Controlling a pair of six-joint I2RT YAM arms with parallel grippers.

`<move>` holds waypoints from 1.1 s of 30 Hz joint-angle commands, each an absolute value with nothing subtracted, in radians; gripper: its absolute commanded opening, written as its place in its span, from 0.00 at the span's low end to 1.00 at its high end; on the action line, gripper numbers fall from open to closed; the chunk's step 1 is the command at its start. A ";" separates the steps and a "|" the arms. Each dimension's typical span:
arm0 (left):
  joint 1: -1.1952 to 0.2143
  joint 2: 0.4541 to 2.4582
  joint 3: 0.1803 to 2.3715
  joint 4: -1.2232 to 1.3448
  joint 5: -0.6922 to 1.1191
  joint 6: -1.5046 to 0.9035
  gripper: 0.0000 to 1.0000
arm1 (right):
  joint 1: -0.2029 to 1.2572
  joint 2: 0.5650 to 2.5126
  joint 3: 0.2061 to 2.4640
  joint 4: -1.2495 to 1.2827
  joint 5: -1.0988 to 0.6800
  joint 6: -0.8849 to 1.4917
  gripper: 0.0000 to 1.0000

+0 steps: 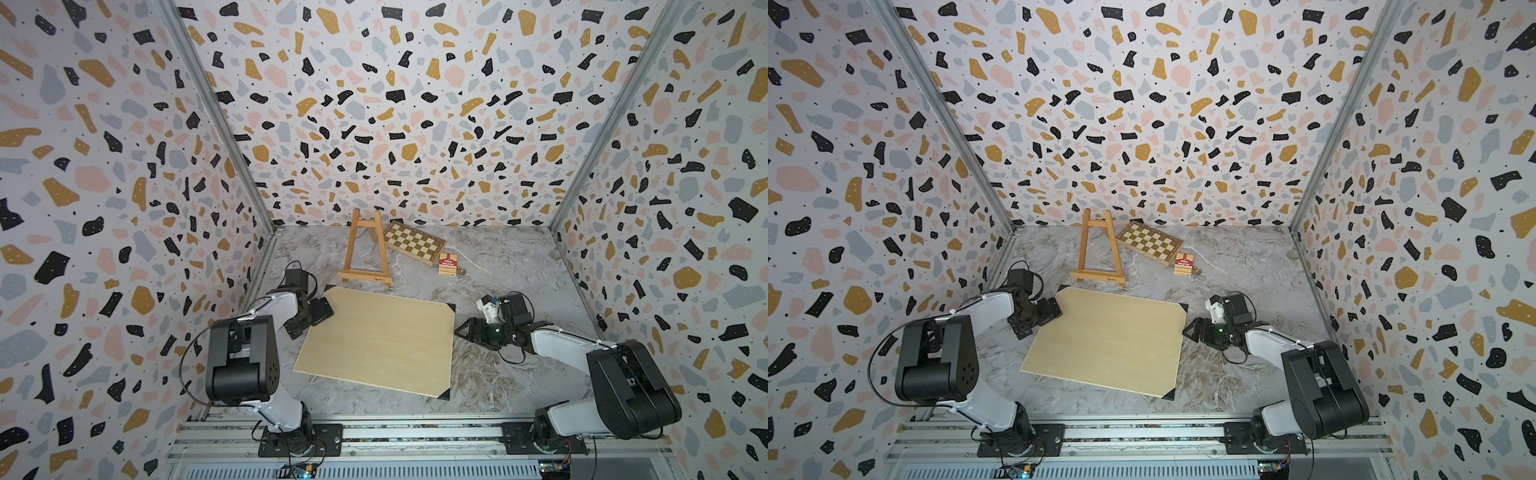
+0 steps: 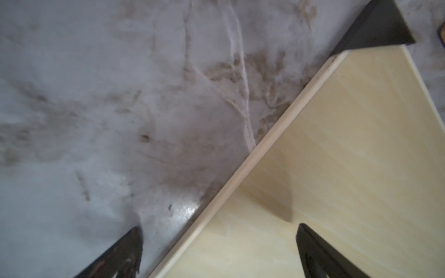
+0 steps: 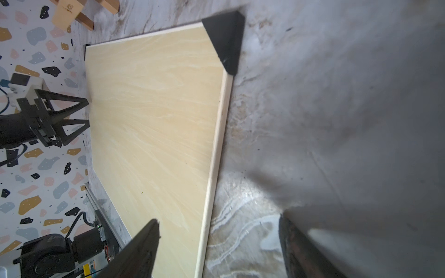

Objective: Assemble the easel
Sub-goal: Pick up the drawing board from the center of the board.

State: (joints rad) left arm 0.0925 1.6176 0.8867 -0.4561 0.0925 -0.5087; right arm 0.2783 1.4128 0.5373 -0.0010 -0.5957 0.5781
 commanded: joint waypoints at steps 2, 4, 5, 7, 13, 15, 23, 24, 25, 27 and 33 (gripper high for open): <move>0.090 1.627 0.811 -0.427 0.288 -0.503 0.95 | 0.256 1.383 0.522 -0.033 -0.591 0.562 0.79; 0.091 1.608 0.789 -0.431 0.322 -0.506 0.94 | 0.250 1.369 0.519 -0.042 -0.598 0.560 0.80; 0.090 1.593 0.768 -0.420 0.364 -0.509 0.93 | 0.246 1.363 0.517 -0.050 -0.599 0.559 0.80; 0.088 1.560 0.734 -0.414 0.424 -0.520 0.90 | 0.229 1.352 0.512 -0.060 -0.605 0.560 0.80; 0.088 1.410 0.686 -0.456 0.396 -0.518 0.89 | 0.192 1.325 0.509 -0.071 -0.621 0.567 0.80; 0.087 1.386 0.714 -0.502 0.362 -0.504 0.89 | 0.196 1.327 0.513 -0.082 -0.618 0.557 0.81; 0.088 1.435 0.714 -0.502 0.338 -0.488 0.91 | 0.239 1.385 0.506 -0.083 -0.625 0.561 0.82; 0.087 1.437 0.698 -0.481 0.373 -0.495 0.91 | 0.260 1.393 0.502 -0.069 -0.633 0.573 0.83; 0.087 1.442 0.685 -0.465 0.401 -0.499 0.91 | 0.273 1.406 0.495 -0.049 -0.652 0.586 0.83; 0.086 1.459 0.662 -0.453 0.445 -0.498 0.91 | 0.286 1.457 0.493 -0.032 -0.686 0.611 0.84; 0.083 1.446 0.588 -0.417 0.532 -0.527 0.89 | 0.313 1.512 0.488 -0.016 -0.787 0.619 0.84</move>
